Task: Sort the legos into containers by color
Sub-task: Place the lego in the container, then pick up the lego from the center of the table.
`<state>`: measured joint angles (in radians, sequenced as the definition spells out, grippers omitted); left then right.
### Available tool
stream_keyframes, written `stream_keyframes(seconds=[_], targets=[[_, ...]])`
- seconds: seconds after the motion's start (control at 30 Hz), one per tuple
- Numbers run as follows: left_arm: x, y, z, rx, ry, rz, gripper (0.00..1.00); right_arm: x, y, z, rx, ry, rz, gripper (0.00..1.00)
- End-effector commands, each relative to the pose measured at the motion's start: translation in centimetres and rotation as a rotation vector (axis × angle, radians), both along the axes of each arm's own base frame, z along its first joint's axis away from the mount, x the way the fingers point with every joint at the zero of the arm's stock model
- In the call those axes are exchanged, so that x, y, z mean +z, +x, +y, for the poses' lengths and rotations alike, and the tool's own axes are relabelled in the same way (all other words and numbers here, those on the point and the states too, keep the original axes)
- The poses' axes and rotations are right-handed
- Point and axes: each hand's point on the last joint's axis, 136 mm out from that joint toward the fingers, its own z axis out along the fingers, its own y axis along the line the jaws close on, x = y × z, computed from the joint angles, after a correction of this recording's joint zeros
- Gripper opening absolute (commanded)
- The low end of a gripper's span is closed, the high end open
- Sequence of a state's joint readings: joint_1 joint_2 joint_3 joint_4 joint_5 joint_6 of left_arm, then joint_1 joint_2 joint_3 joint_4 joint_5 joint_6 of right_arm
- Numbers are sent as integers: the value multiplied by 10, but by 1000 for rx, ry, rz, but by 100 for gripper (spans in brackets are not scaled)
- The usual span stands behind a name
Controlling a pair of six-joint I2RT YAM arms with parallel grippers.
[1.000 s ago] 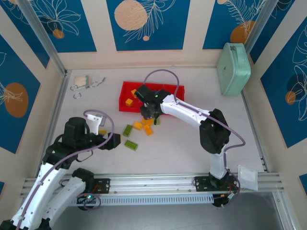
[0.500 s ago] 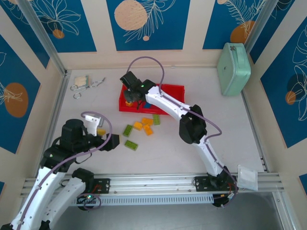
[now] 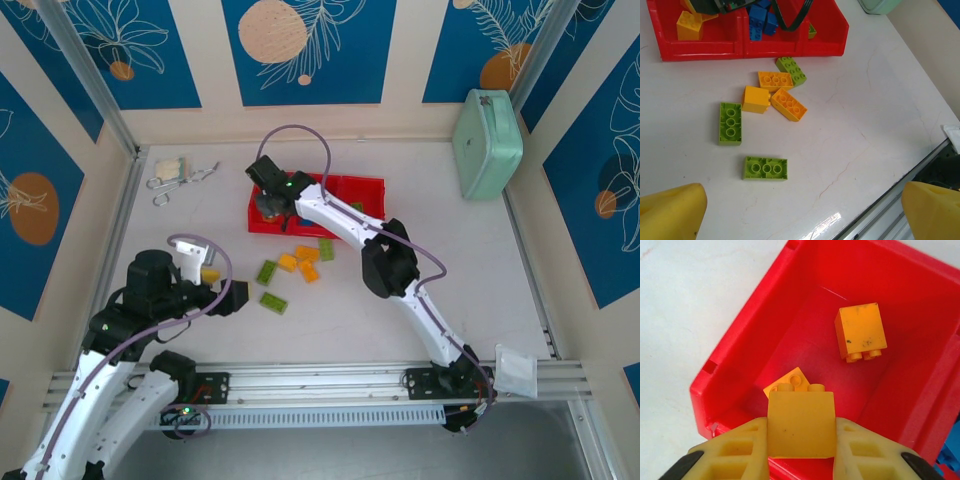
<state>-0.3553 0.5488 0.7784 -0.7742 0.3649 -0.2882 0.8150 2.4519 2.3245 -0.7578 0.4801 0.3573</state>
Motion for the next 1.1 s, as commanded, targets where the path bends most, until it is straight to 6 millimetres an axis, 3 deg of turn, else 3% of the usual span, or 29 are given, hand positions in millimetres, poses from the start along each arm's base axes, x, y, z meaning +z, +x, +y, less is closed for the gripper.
stream_keyframes(seconds=[0.0,0.17,0.3,0.4,0.67,0.77,0.87,1.07], targets=[[3,-1,1,5,-12,-6,99,-4,0,-3,1,-40,-5,31],[3,-1,1,5,-13,-7,99,-7,-1,-9,-13,-62,5,40],[3,-1,1,4,-13,-5,99,-3,-4,-9,-16,-64,8,55],[3,0,1,4,-12,-4,99,7,-6,-10,-33,-64,-5,77],[2,0,1,6,-10,0,99,44,-26,-18,-54,-7,31,92],[2,1,1,6,-10,0,99,53,-41,-27,-43,14,68,95],[-1,2,0,6,-5,15,99,50,-66,-31,19,57,122,99],[-1,2,1,10,-1,16,99,28,-119,-60,53,92,229,99]])
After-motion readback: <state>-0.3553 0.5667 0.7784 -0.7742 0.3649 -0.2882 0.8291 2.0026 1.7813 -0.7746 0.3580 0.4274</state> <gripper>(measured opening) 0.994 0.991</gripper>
